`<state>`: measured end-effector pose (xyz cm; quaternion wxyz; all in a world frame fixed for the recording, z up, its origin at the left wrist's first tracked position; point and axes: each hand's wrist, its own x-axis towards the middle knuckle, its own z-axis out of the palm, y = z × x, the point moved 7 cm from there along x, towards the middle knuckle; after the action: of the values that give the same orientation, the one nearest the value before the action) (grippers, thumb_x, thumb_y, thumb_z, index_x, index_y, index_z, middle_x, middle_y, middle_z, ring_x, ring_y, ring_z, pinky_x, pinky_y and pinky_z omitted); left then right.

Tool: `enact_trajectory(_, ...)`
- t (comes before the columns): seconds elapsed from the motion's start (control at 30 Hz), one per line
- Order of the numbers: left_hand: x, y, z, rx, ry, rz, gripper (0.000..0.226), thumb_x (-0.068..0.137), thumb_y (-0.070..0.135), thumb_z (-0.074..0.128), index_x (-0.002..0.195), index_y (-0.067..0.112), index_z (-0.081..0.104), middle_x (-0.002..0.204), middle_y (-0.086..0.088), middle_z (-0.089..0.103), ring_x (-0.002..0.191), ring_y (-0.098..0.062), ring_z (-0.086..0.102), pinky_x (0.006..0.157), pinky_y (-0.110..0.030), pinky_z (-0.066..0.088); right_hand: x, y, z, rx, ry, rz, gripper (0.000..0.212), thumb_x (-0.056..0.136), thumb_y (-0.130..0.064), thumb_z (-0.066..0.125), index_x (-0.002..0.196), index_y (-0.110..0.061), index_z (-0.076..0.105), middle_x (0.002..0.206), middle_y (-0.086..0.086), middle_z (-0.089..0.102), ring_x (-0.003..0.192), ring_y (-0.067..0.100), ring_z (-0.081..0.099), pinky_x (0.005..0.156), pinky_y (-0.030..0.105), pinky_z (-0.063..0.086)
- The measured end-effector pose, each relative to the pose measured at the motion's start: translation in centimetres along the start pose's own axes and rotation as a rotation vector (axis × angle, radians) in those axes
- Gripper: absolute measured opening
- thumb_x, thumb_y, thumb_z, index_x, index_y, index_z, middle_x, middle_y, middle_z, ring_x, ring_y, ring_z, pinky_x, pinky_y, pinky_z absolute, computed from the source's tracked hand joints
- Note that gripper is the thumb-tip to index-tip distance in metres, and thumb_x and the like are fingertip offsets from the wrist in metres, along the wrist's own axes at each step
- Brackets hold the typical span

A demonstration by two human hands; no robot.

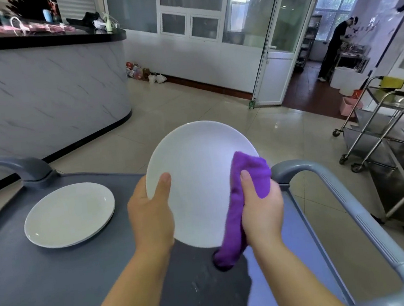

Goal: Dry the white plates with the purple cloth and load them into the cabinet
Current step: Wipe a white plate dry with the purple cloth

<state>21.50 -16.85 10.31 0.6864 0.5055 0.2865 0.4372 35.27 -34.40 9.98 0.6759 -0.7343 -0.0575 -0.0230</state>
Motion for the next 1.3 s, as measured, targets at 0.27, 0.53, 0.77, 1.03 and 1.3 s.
enact_trajectory(0.27, 0.3, -0.6, -0.5, -0.029, -0.289, -0.169, 0.021, 0.076, 0.026, 0.067, 0.096, 0.021, 0.065, 0.091, 0.002, 0.074, 0.085, -0.022, 0.068, 0.061, -0.033, 0.055, 1.7, -2.3, -0.7, -0.132, -0.191, -0.113, 0.019, 0.085, -0.039, 0.069, 0.086, -0.021, 0.062, 0.076, -0.007, 0.067, 0.071, 0.012, 0.061, 0.061, 0.023, 0.044)
enact_trajectory(0.53, -0.3, 0.1, -0.6, -0.044, -0.046, -0.025, 0.012, 0.092, 0.026, 0.062, 0.084, 0.032, 0.069, 0.077, 0.012, 0.073, 0.079, -0.018, 0.068, 0.068, -0.036, 0.055, -0.3, -2.8, -0.9, -0.079, -0.012, -0.136, 0.023, 0.085, -0.045, 0.067, 0.094, -0.025, 0.059, 0.082, -0.013, 0.064, 0.078, 0.004, 0.06, 0.062, 0.018, 0.042)
enact_trajectory(0.77, -0.5, -1.9, -0.5, -0.06, -0.181, -0.187, 0.009, 0.092, 0.023, 0.062, 0.099, 0.027, 0.067, 0.098, 0.004, 0.074, 0.095, -0.023, 0.069, 0.076, -0.04, 0.055, -0.6, -0.3, -1.3, -0.077, -0.029, -0.042, 0.028, 0.086, -0.043, 0.066, 0.094, -0.017, 0.062, 0.084, -0.004, 0.067, 0.081, 0.015, 0.064, 0.066, 0.026, 0.046)
enact_trajectory(1.03, 1.2, 1.0, -0.8, 0.157, -0.216, -0.01, 0.011, 0.087, 0.025, 0.069, 0.079, 0.032, 0.07, 0.072, 0.009, 0.073, 0.073, -0.02, 0.069, 0.064, -0.037, 0.057, 0.5, -6.2, -0.6, -0.301, -0.281, -0.307, 0.019, 0.078, -0.039, 0.075, 0.085, -0.038, 0.058, 0.078, -0.017, 0.067, 0.071, -0.003, 0.059, 0.059, 0.009, 0.042)
enact_trajectory(1.3, -1.1, -0.5, -1.2, -0.069, -0.067, -0.054, 0.01, 0.092, 0.032, 0.062, 0.085, 0.033, 0.07, 0.085, 0.012, 0.074, 0.083, -0.014, 0.069, 0.069, -0.035, 0.055, -2.7, -0.6, -0.6, -0.002, 0.068, -0.035, 0.029, 0.087, -0.05, 0.061, 0.092, -0.021, 0.056, 0.082, -0.009, 0.063, 0.076, 0.006, 0.06, 0.062, 0.019, 0.043)
